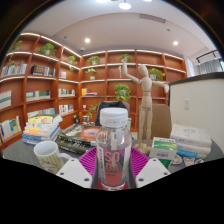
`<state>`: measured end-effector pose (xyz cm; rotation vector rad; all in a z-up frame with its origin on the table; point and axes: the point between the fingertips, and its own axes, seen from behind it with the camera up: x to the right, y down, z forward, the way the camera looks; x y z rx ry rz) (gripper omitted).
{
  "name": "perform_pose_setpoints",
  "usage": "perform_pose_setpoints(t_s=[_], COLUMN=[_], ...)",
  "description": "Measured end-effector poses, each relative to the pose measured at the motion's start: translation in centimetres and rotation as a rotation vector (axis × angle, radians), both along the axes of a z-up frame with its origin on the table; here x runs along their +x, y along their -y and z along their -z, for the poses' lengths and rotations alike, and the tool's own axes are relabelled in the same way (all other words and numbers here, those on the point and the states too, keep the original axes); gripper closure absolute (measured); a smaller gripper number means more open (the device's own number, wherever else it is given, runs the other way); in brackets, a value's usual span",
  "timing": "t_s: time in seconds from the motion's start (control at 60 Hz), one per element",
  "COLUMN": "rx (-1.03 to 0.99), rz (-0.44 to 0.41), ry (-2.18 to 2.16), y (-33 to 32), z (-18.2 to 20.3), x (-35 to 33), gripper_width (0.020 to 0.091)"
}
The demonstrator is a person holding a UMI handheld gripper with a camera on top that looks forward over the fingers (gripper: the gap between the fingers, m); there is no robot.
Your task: Pour water
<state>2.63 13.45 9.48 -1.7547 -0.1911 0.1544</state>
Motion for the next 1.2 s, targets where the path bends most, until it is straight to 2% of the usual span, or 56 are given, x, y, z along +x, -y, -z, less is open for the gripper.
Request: perform_pose_setpoints(t_s=[0.067,0.083,0.167,0.217,0.4,0.617,0.817,1.0,1.2], rx=[-0.025,-0.039,-0.071,-0.068,-0.034,-0.060,-0.049,-0.028,-0.016], rz=[0.009,0.013,0.027,0.056,0.158,0.347,0.350,0.316,0.348], ry=[0.000,-0.001,-0.025,-0.041,-0.044,0.004,0.044,0.027,0.004], y=[0.1,0.3,2.0,3.7,10.9,18.7,23.1,24.9,25.1], z=[0.4,0.6,0.8,0.3,-1.7,-3.6,-5.4,-6.5,-7.2], x=[0.1,0.2,0.3,0.7,1.8,3.8,2.4,1.4,2.3], gripper_width=[0.0581,0.0548,0.0294,0.0234,0.0239,0.0239,0.0220,0.0224,0.0226])
